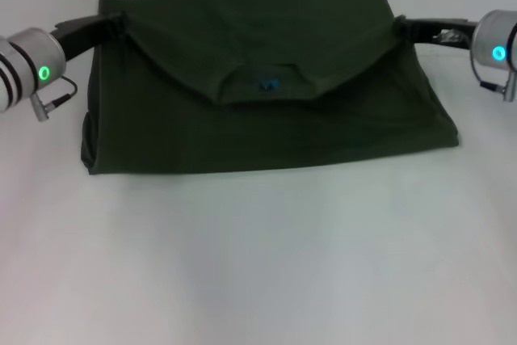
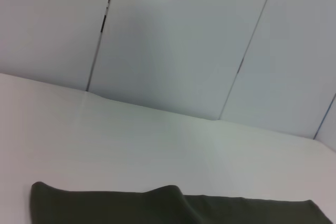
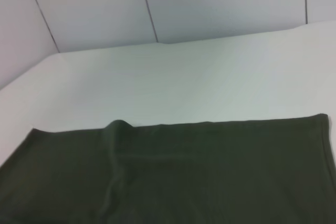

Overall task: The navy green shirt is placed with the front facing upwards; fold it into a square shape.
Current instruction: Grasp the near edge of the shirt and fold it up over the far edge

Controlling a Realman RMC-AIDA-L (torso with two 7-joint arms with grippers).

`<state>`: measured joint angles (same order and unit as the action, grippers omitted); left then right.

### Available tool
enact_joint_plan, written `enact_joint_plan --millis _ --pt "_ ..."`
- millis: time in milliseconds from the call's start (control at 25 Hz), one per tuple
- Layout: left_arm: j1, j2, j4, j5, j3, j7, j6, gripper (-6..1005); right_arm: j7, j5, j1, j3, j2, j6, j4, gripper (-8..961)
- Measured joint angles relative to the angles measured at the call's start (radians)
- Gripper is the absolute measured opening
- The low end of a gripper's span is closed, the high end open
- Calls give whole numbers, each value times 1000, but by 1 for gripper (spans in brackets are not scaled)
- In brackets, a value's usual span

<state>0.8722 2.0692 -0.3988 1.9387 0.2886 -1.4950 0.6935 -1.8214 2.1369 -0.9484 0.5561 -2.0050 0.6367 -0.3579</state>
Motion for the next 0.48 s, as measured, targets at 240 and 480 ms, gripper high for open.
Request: enact_joint_plan --millis 240,480 --pt "-2 27 29 -67 -2 83 -48 65 23 -18 6 0 -22 -59 20 62" --pt "-9 39 38 -79 -4 97 -56 66 51 -32 13 -3 -29 -86 45 65"
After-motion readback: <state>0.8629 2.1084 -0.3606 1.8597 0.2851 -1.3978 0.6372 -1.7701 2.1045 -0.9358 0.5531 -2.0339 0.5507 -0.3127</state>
